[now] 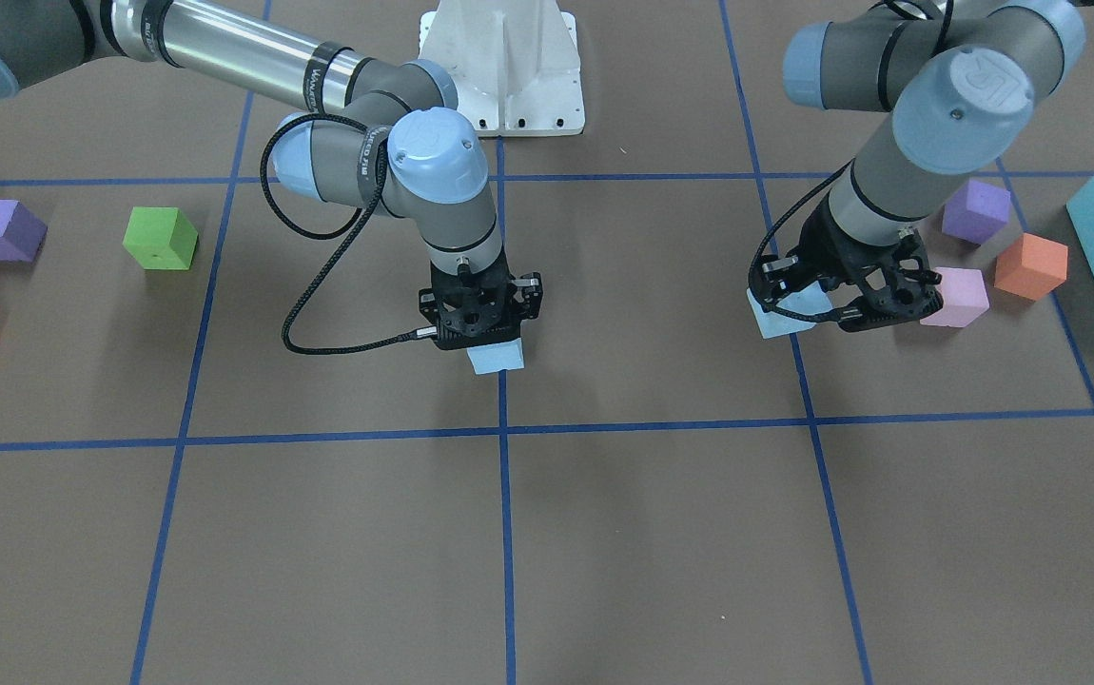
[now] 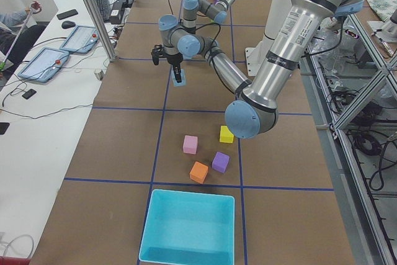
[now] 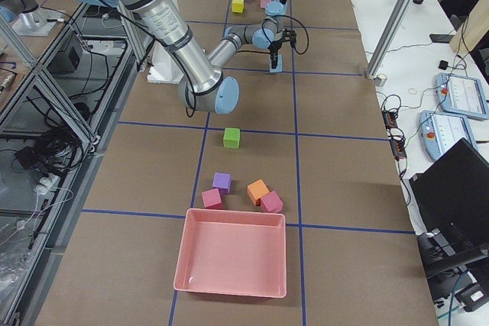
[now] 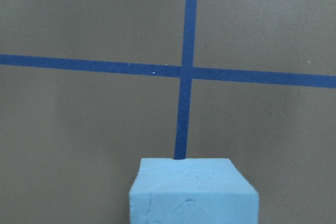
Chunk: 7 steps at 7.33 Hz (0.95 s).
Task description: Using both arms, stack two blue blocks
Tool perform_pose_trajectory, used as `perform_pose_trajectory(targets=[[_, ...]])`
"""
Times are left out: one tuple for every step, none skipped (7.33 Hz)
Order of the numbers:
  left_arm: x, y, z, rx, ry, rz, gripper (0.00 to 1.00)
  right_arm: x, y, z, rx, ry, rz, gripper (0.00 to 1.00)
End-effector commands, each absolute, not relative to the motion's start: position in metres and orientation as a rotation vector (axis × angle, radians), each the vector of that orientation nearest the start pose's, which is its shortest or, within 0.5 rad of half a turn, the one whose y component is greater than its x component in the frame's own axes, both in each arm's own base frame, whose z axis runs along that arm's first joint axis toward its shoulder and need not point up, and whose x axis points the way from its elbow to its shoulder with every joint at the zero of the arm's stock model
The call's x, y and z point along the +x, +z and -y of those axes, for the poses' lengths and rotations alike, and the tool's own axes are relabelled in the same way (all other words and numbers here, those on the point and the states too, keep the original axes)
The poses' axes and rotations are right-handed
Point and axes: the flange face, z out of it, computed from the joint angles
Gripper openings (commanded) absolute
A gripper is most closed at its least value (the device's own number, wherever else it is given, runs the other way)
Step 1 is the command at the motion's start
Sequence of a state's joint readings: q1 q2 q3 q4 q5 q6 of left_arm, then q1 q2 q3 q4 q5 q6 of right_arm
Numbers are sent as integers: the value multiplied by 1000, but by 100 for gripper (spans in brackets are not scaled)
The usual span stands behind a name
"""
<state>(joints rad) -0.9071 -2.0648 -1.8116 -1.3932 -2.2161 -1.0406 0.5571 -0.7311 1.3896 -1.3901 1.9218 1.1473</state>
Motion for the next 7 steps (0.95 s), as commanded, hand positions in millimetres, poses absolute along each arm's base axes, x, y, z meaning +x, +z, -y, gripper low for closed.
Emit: perform_pose_trajectory(targets=[[343,258,530,-154,-256,-840,41,-611,197,485,72,-8,869,57],[350,246,528,-163,-273,-850,41,-625,187,485,50,18,865,58],[351,240,528,-163,-281,-854,41,-627,188,483,52,3,860,91],[361,232,530,-180,-307,-856,41,-623,183,483,58,-3,872,100],[375,220,533,-188,-309,-859,41,-614,177,487,74,-10,887,100],[389,207,536,-172,-297,-858,41,-587,171,504,90,3,909,100],[419,193,534,-145,-244,-868,41,-546,171,530,87,5,942,100]])
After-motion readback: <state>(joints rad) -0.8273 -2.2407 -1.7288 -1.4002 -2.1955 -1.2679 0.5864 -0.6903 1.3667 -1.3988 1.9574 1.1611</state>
